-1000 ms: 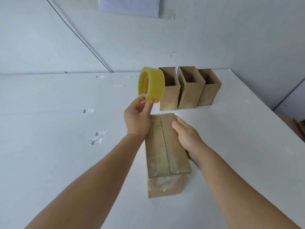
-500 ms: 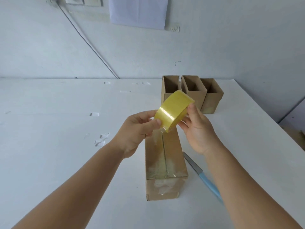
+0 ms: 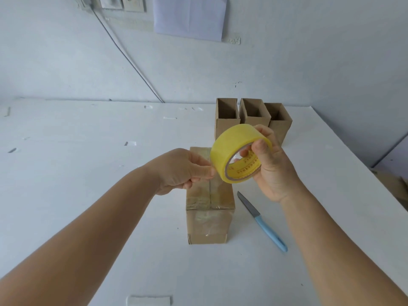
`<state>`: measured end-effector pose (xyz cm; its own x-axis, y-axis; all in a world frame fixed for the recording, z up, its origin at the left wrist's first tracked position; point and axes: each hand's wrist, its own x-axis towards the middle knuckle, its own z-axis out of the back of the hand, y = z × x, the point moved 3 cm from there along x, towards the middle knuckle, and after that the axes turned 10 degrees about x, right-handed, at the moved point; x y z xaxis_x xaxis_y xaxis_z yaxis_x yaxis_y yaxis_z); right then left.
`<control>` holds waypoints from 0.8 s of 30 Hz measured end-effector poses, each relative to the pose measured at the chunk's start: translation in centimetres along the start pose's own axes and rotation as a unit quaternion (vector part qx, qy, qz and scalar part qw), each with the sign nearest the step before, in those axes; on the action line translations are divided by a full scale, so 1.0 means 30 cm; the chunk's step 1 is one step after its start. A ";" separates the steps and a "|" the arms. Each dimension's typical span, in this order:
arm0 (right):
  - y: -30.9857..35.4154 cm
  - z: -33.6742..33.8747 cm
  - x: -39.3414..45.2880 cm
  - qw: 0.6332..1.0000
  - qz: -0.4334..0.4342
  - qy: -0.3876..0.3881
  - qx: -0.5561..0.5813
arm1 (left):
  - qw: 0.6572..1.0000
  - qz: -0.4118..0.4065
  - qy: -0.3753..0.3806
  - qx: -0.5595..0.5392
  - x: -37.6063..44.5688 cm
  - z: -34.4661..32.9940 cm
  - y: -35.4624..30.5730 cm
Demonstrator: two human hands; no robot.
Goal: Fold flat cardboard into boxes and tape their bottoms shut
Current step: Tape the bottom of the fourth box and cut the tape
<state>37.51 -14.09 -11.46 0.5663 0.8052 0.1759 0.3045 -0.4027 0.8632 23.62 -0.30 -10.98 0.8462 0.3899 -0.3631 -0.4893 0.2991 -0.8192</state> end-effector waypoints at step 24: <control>0.052 -0.039 -0.099 0.976 0.051 0.001 -0.213 | 0.992 0.050 -0.119 -0.016 -0.120 0.025 0.113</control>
<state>35.40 -16.60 -10.09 0.5752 0.7717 0.2713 -0.0989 -0.2636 0.9596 18.75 -0.04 -12.13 0.7187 0.6114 -0.3313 -0.5574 0.2217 -0.8001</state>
